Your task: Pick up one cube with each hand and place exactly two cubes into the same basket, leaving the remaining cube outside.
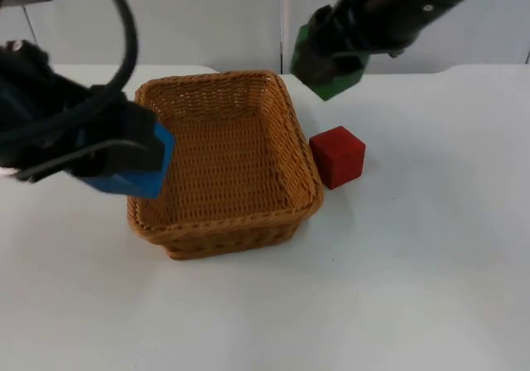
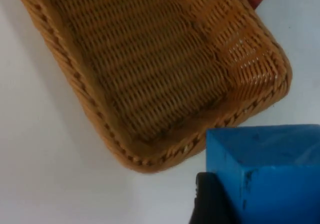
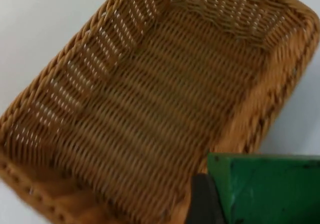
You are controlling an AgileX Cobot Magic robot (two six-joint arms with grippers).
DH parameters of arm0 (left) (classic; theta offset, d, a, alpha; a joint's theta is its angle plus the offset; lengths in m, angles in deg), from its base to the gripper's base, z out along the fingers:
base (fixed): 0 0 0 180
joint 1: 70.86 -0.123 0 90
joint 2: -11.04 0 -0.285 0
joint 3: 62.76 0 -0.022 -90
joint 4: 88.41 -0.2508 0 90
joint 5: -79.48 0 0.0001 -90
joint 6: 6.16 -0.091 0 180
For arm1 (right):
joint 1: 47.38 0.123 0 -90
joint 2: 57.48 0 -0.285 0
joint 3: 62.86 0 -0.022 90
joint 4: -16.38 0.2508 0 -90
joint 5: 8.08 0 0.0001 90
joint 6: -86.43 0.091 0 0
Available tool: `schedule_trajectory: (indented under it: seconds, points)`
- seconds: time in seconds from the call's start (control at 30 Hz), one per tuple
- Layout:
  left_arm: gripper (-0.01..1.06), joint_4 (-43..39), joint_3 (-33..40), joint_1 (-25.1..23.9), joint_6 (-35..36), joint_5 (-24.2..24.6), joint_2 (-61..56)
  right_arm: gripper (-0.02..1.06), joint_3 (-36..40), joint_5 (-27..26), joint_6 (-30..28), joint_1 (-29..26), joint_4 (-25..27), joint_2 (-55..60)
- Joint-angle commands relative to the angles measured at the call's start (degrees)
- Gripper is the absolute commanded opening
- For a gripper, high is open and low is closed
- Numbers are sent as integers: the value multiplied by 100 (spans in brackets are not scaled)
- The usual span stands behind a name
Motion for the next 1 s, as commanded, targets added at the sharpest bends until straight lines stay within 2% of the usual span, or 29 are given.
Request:
schedule_trajectory:
  seconds: [0.0,0.13,0.17,0.3,0.33,0.43,0.47,0.6,0.77,0.97]
  points:
    - [0,94,-315,37,-224,-32,309,0,-589,186,5,39,18,401]
    - [0,94,-850,37,-578,-70,1036,0,-1975,685,5,39,18,1271]
    - [0,94,-850,37,-578,-70,1036,0,-1975,685,5,39,18,1271]
    - [0,107,-1231,37,-991,-133,1774,0,-3342,1099,48,39,18,2154]
    - [0,107,-1231,37,-991,-133,1774,0,-3342,1099,48,39,18,2154]
    - [0,128,-1473,37,-1299,-424,2297,0,-4157,1147,48,39,18,2801]
    - [0,128,-1473,37,-1299,-424,2297,0,-4157,1147,48,39,18,2801]
    - [0,107,-1584,37,-1382,-1003,2709,0,-4688,957,48,39,-21,3346]
    - [0,68,-1794,37,-1670,-1072,3185,0,-4845,508,48,27,-21,3693]
    - [0,68,-1888,37,-1701,-1219,3588,0,-4847,193,48,27,34,3882]
